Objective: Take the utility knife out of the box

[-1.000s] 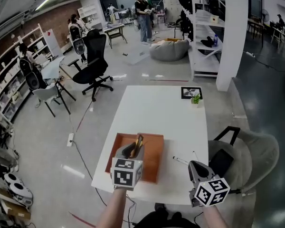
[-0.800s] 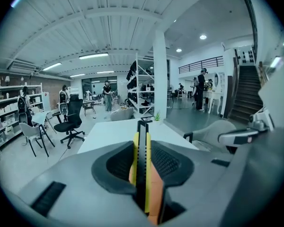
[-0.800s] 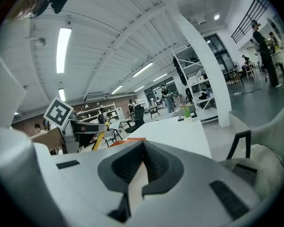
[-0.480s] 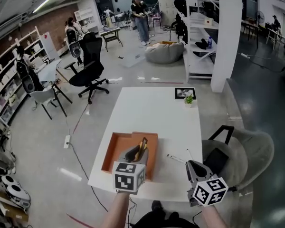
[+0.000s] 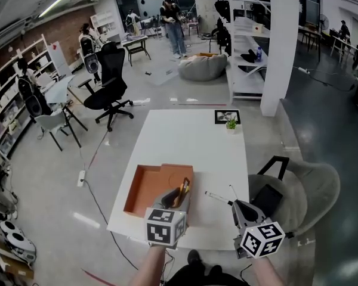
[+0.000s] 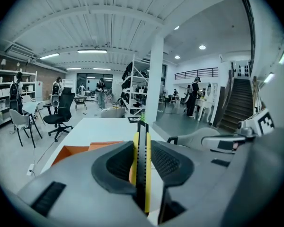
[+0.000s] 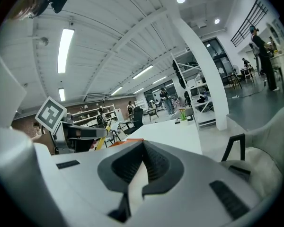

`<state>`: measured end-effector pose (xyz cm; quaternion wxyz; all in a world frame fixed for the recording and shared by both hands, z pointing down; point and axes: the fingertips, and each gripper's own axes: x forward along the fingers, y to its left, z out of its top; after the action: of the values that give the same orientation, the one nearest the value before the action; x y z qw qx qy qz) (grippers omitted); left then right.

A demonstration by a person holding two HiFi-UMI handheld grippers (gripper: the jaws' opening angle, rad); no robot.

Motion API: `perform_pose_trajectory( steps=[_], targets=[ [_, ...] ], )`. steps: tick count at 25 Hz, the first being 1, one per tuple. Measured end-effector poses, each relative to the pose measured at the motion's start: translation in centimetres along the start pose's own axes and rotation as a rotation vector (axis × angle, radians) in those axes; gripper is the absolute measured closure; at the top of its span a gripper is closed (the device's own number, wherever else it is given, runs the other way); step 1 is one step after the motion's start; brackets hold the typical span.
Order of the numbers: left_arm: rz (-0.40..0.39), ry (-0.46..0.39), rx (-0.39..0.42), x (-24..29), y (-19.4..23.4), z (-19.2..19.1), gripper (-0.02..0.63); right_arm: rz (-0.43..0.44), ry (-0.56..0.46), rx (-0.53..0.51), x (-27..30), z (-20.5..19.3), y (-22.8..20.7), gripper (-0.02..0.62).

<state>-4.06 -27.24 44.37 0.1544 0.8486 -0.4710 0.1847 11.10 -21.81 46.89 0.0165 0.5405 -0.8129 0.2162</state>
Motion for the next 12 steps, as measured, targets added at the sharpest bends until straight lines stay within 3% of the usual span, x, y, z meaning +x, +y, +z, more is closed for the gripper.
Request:
perform_pose_trajectory(
  steps=[12],
  targets=[
    [-0.069,0.011,-0.054,0.2,-3.2,-1.8,0.492,-0.016,0.001,0.001,-1.8,-0.3,-0.8,0.595]
  ],
)
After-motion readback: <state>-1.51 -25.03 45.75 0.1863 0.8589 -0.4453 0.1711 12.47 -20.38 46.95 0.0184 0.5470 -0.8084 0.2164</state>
